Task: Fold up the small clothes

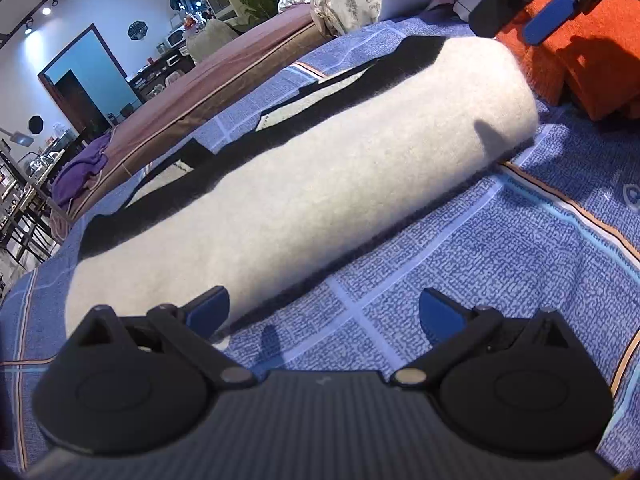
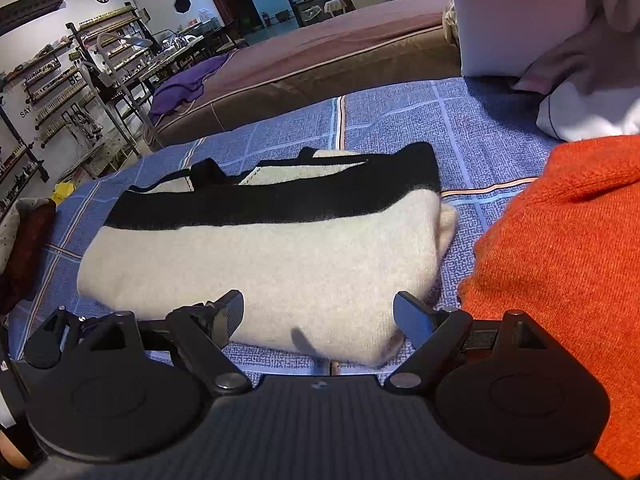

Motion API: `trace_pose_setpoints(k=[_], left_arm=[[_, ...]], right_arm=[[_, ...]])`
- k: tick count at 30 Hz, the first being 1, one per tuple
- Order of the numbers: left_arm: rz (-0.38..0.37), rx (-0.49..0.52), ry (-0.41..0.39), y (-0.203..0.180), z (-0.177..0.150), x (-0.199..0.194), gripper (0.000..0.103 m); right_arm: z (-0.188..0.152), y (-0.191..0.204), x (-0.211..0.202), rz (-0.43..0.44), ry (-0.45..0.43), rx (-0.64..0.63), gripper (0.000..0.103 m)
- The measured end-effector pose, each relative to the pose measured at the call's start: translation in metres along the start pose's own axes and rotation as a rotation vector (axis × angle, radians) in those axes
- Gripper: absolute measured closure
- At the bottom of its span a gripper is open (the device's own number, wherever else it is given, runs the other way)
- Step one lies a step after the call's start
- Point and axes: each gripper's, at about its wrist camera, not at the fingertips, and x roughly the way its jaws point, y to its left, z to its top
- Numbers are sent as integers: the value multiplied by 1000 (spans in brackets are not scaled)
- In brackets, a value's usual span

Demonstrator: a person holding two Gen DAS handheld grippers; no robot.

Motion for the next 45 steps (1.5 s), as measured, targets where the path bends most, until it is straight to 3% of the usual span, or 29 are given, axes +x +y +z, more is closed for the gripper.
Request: trace_pose_setpoints(k=[5,7,9,11,13,14,16,19,21,23,25,26,28,30,32,35,37,40,41,45], left_arm=[[-7,43,-35,6,-3,4,0],[3,45,-30,15,1,9,0],[-33,9,-28,29,9,14,0],[-85,-25,-46,39,21,16,0],[-131,-37,-77,44,36,20,0],[-153,-37,-88,46,44,24,0],[-185,-46,-89,49,58,30,0],[-211,-64,-78,49,75,40,0],[-185,-76,-46,48,80,52,0],[-211,-121,-18,51,82,63,0],[-246,-175,12,54,81,73,0],[-247,-194,24,56,80,77,0],[-251,-213,32,57,79,81,0],[-247,-210,38,57,78,83,0],[-250,-209,49,56,78,86,0],[-262,-221,60,58,78,88,0],[-265,-219,60,58,76,89,0],[-263,-212,64,58,77,89,0],[-262,-212,67,57,77,90,0],[-265,-217,70,58,79,92,0]], right_arm=[[-17,3,0,103,24,-177,0],[-23,4,4,22,26,-297,0],[-22,3,13,-112,28,-412,0],[-14,-5,25,-133,48,-462,0],[-5,-15,46,-50,163,-472,0],[-3,-17,51,-1,172,-500,0],[-2,-21,52,109,109,-538,0],[2,-15,40,313,69,-520,0],[0,-1,30,421,105,-576,0],[-7,13,32,458,208,-628,0],[-14,17,41,450,308,-641,0],[-17,18,42,421,316,-665,0],[-13,11,35,381,259,-662,0],[1,0,27,401,216,-608,0],[14,-6,26,386,217,-625,0],[26,-3,31,336,299,-769,24],[34,-6,30,344,338,-858,26],[41,-7,35,184,368,-1004,25],[44,-10,36,168,382,-1023,25],[40,-10,49,295,390,-1043,26]])
